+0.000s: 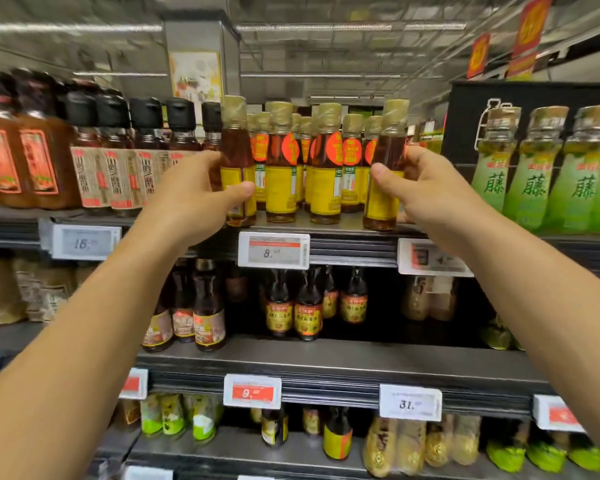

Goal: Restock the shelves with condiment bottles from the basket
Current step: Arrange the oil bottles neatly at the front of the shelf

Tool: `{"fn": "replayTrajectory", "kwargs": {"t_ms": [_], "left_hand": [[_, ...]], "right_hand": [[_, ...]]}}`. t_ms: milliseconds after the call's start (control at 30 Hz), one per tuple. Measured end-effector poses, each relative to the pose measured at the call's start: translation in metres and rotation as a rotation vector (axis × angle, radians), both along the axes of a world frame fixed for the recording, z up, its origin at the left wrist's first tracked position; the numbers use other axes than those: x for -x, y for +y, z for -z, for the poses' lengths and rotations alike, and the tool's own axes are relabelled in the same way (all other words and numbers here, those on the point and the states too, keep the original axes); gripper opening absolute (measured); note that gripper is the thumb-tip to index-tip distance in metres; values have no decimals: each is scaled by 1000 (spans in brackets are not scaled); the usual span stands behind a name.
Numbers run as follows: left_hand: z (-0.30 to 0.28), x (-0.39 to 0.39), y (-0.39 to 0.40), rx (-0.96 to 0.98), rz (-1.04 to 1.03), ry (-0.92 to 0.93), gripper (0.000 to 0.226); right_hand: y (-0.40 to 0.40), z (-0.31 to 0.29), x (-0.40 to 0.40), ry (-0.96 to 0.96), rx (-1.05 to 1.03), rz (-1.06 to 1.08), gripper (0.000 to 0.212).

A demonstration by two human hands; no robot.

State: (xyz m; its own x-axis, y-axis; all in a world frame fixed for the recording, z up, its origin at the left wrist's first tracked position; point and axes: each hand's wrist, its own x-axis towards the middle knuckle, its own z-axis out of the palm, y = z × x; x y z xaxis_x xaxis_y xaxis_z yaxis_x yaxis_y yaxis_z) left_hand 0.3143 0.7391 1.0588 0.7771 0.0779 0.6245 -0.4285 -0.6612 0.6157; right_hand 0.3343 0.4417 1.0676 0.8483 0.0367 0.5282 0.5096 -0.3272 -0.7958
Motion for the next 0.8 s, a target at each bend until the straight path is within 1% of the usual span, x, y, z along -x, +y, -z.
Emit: {"fn": "replayTrajectory", "kwargs": {"t_ms": [133,200,267,400,467,500,567,600,633,700,733,800], "left_hand": [[-1,-11,-8,-51,-34,-16,24],[-1,-14,-10,-64,-53,-19,27],[0,-14,-11,-75,-59,-20,39],[6,-9,-15,-94,-123,-70,54],[11,-2,-14,-118,-166,-76,59],[15,2,-12,-131,-184,-102,59],[26,15,-10,-127,-202,-205,50],[35,24,-10,-112,-194,-270,42],[44,32,-12,-97,-176,-332,36],[64,48,-22,-79,-122,-425,28],[74,55,-30,-79,-92,-450,27],[92,68,-51,-71,-13,-450,23]], "right_hand": [[3,-3,-14,44,39,26,48],[5,-3,-18,46,77,37,42],[5,-2,-20,51,93,41,37],[5,3,-17,92,77,67,31],[4,3,-9,92,119,121,37],[1,4,-3,72,177,180,44],[-6,11,11,-27,361,360,64],[-10,19,18,-91,438,453,66],[-14,28,27,-153,475,520,62],[-20,46,42,-234,466,559,43],[-24,53,49,-254,459,550,36],[-33,66,60,-314,491,530,28]]}}
